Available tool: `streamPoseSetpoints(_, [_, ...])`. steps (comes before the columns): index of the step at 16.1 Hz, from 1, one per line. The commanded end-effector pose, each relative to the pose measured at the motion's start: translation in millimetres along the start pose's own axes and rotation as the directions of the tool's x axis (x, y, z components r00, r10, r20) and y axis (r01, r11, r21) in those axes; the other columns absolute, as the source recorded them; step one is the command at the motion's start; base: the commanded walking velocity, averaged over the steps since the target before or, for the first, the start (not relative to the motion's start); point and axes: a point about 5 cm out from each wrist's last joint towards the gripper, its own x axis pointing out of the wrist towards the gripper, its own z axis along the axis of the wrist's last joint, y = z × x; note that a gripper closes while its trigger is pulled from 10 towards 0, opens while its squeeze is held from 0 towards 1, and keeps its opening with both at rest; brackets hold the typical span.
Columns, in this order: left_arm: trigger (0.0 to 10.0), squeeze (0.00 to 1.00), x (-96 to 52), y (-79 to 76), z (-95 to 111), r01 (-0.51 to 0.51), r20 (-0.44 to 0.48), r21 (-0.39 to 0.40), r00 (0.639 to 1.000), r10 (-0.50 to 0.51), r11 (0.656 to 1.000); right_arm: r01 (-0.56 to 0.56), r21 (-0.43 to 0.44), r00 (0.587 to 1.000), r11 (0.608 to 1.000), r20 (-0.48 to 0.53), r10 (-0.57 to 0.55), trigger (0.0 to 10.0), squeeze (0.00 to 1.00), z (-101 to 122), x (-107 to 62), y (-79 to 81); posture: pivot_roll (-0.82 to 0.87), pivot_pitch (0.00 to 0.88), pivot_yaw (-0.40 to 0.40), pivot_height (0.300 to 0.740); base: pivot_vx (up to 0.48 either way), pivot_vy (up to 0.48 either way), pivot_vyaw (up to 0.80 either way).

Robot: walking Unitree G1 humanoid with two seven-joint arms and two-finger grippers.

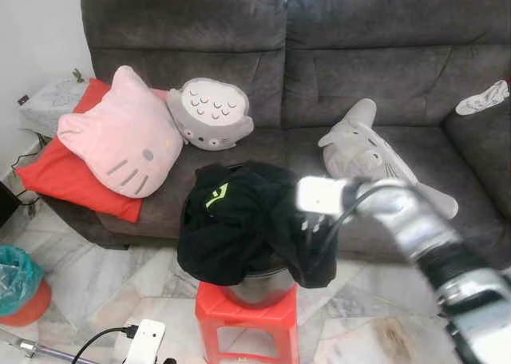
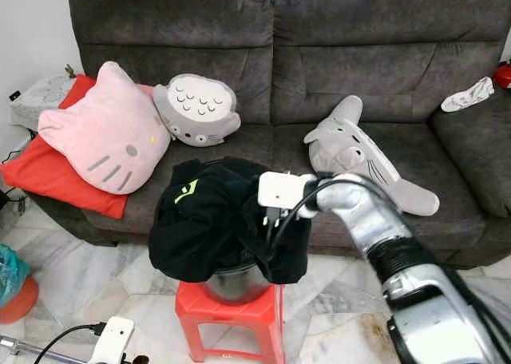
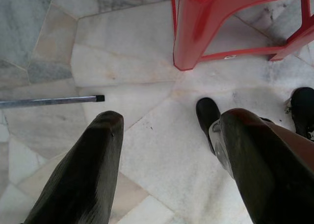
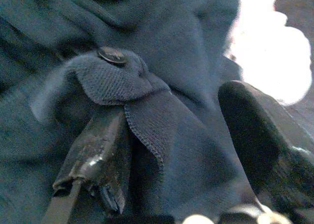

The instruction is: Hang hanger

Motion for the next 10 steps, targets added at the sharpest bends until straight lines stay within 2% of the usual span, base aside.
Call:
streamPoseSetpoints(1, [10.0,0.00,-0.4,3.4,-0.7,-0.008,-0.010,0.010,1.000,0.008,1.000,-0.032,-0.040,0.999,0.999,-0.011,0.031,10.0,0.00,3.5,-6.7,-9.4,-0.07,0.000,0.092,0.740,0.000,0.000,0.00])
streamPoseSetpoints(3, [10.0,0.00,-0.4,3.2,-0.7,-0.007,-0.011,0.009,1.000,0.007,1.000,-0.069,-0.053,0.997,0.996,-0.034,0.067,10.0,0.00,2.1,-12.4,-12.6,-0.07,0.000,0.092,0.740,0.000,0.000,0.00])
streamPoseSetpoints(6, [10.0,0.00,-0.5,3.1,-1.1,-0.006,-0.012,0.006,1.000,0.006,1.000,-0.113,-0.061,0.990,0.992,-0.088,0.107,10.0,0.00,-1.7,-30.1,-26.9,-0.08,0.000,0.090,0.740,0.000,0.000,0.00])
streamPoseSetpoints(8, [10.0,0.00,-0.5,3.2,-1.2,-0.004,-0.013,0.006,1.000,0.005,1.000,-0.165,-0.034,0.986,0.986,-0.036,0.163,10.0,0.00,3.4,-34.7,-26.4,-0.08,0.000,0.091,0.740,0.000,0.000,0.00])
streamPoseSetpoints(10, [10.0,0.00,-0.5,3.0,-1.2,-0.004,-0.012,0.005,1.000,0.004,1.000,-0.194,-0.036,0.981,0.980,-0.027,0.193,10.0,0.00,3.1,-34.8,-21.5,-0.08,0.000,0.091,0.740,0.000,0.000,0.00])
